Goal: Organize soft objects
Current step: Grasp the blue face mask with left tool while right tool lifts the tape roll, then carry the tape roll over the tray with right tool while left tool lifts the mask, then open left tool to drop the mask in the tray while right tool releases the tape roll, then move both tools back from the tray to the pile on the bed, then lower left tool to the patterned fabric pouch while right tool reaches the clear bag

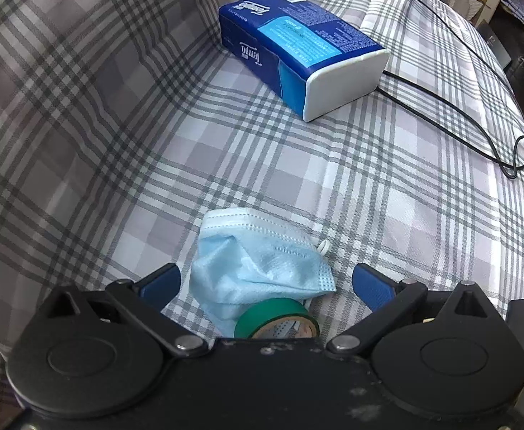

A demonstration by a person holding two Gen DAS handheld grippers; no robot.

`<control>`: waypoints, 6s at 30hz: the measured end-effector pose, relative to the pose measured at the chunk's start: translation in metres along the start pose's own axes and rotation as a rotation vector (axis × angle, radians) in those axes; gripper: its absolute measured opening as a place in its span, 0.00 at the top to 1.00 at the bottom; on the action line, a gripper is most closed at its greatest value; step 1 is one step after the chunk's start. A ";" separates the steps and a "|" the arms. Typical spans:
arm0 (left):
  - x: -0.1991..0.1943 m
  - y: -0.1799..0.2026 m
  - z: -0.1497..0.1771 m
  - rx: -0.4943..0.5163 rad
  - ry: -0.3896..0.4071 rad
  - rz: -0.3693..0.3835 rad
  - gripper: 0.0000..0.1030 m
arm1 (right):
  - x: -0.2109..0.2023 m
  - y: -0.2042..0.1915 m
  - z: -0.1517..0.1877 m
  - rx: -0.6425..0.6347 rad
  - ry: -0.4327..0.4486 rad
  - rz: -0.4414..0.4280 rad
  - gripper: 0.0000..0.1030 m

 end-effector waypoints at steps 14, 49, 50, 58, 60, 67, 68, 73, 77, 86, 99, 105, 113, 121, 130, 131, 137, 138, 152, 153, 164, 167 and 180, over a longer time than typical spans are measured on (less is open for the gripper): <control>0.025 -0.008 0.004 -0.031 -0.070 0.072 0.24 | 0.003 -0.001 0.000 -0.009 -0.004 0.008 0.53; -0.185 0.114 0.019 0.257 0.211 0.199 0.44 | -0.065 0.180 -0.028 0.566 0.184 0.344 0.53; -0.188 0.123 0.023 0.274 0.210 0.212 0.44 | -0.072 0.193 -0.023 0.607 0.185 0.382 0.53; -0.198 0.208 0.067 0.417 0.187 0.305 0.44 | -0.131 0.274 0.001 0.832 0.250 0.595 0.53; -0.198 0.234 0.078 0.456 0.182 0.324 0.44 | -0.142 0.290 0.006 0.863 0.264 0.658 0.53; -0.189 0.303 0.103 0.558 0.162 0.356 0.43 | -0.141 0.316 0.040 0.965 0.156 0.799 0.53; -0.186 0.311 0.106 0.565 0.157 0.357 0.43 | -0.138 0.317 0.043 0.982 0.137 0.787 0.53; -0.165 0.340 0.110 0.586 0.136 0.346 0.42 | -0.142 0.316 0.049 0.974 0.113 0.810 0.53; -0.142 0.356 0.113 0.587 0.098 0.343 0.42 | -0.143 0.314 0.050 0.952 0.104 0.831 0.53; -0.117 0.370 0.121 0.578 0.067 0.359 0.23 | -0.145 0.315 0.051 0.948 0.094 0.831 0.51; -0.119 0.358 0.117 0.538 0.054 0.368 0.14 | -0.146 0.312 0.049 0.955 0.117 0.820 0.42; -0.123 0.345 0.117 0.510 0.033 0.360 0.14 | -0.144 0.312 0.049 0.958 0.109 0.816 0.42; -0.142 0.319 0.110 0.460 0.051 0.365 0.14 | -0.141 0.311 0.048 0.945 0.105 0.821 0.42; -0.160 0.268 0.097 0.387 0.081 0.348 0.12 | -0.135 0.308 0.044 0.913 0.109 0.825 0.42; -0.159 0.159 0.074 0.269 0.113 0.223 0.11 | -0.118 0.296 0.030 0.804 0.096 0.842 0.42; -0.158 0.143 0.071 0.250 0.118 0.202 0.11 | -0.116 0.294 0.028 0.785 0.095 0.844 0.42; -0.156 0.061 0.057 0.132 0.133 0.115 0.11 | -0.101 0.282 0.019 0.672 0.079 0.867 0.42; -0.157 0.046 0.055 0.115 0.138 0.091 0.11 | -0.099 0.280 0.018 0.655 0.077 0.865 0.42; -0.164 -0.081 0.047 -0.150 0.157 0.039 0.11 | -0.077 0.235 0.000 0.451 0.064 0.808 0.43; -0.165 -0.087 0.049 -0.159 0.162 0.029 0.11 | -0.078 0.231 -0.002 0.440 0.065 0.808 0.43; -0.153 -0.108 0.062 -0.237 0.122 0.063 0.11 | -0.091 0.157 -0.054 0.213 0.101 0.633 0.43; -0.154 -0.107 0.062 -0.236 0.125 0.071 0.11 | -0.081 0.131 -0.065 0.180 0.087 0.546 0.43; -0.162 -0.115 0.061 -0.288 0.137 0.119 0.10 | -0.002 0.068 -0.063 0.211 -0.191 0.299 0.43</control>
Point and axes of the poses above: each gripper's, at about its wrist camera, not at the fingertips, and x roughly the way its jaws point, y to its right, z to its underside, the point moved 10 cm from there along x, roughly the way its jaws point
